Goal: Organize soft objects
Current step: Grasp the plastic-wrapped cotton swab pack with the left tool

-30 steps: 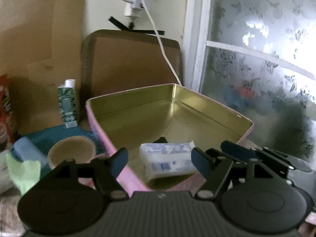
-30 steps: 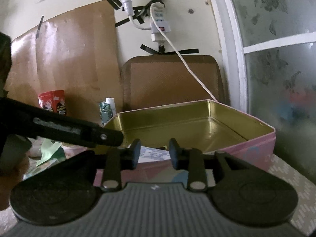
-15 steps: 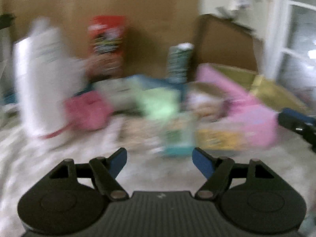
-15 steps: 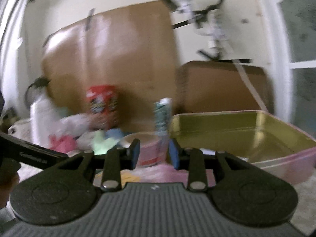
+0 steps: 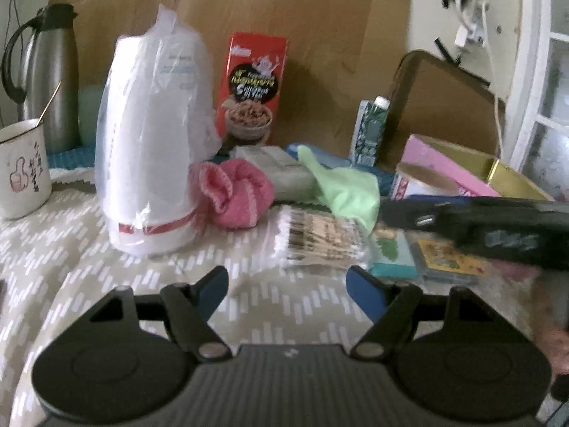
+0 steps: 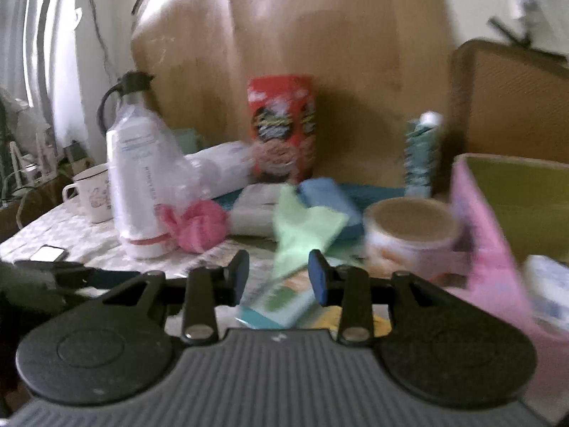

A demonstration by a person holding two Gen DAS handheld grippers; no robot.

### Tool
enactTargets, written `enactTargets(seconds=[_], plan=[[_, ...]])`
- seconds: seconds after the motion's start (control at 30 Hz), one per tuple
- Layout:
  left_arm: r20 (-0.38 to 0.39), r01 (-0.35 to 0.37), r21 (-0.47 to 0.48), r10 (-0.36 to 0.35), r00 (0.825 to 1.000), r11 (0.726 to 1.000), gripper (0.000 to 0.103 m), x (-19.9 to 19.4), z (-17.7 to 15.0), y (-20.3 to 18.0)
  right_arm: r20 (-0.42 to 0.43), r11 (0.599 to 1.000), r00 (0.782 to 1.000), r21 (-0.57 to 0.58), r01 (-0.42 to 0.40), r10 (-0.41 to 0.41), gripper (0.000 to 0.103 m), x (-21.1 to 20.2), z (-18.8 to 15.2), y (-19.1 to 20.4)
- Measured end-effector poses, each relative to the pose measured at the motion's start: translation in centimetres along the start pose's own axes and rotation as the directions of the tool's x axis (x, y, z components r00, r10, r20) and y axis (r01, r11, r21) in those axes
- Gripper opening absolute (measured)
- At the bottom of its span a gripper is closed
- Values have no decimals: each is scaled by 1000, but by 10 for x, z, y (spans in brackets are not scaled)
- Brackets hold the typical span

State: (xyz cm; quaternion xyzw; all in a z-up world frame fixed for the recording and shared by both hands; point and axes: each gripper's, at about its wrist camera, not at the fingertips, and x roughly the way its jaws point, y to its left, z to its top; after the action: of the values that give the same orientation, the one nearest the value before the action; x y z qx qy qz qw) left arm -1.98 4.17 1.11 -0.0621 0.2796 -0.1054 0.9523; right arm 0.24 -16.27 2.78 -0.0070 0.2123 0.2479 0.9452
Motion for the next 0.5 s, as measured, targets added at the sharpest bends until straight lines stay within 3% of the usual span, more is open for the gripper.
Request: enactTargets(seconds=[0.23, 0.37, 0.43, 0.5], plan=[[37, 71, -72, -68, 997, 995, 75, -5, 1, 12, -80, 997, 996, -62, -40, 35, 53, 47, 12, 17], [78, 85, -91, -78, 994, 992, 75, -12, 0, 16, -182, 997, 982, -58, -52, 41, 53, 84, 18, 10], [87, 94, -119, -84, 993, 989, 75, -14, 0, 22, -201, 997, 977, 6, -75, 75, 51, 89, 19, 4], [69, 125, -150, -116, 991, 981, 80, -10, 2, 28, -213, 994, 972, 43, -97, 104, 44, 85, 18, 1]])
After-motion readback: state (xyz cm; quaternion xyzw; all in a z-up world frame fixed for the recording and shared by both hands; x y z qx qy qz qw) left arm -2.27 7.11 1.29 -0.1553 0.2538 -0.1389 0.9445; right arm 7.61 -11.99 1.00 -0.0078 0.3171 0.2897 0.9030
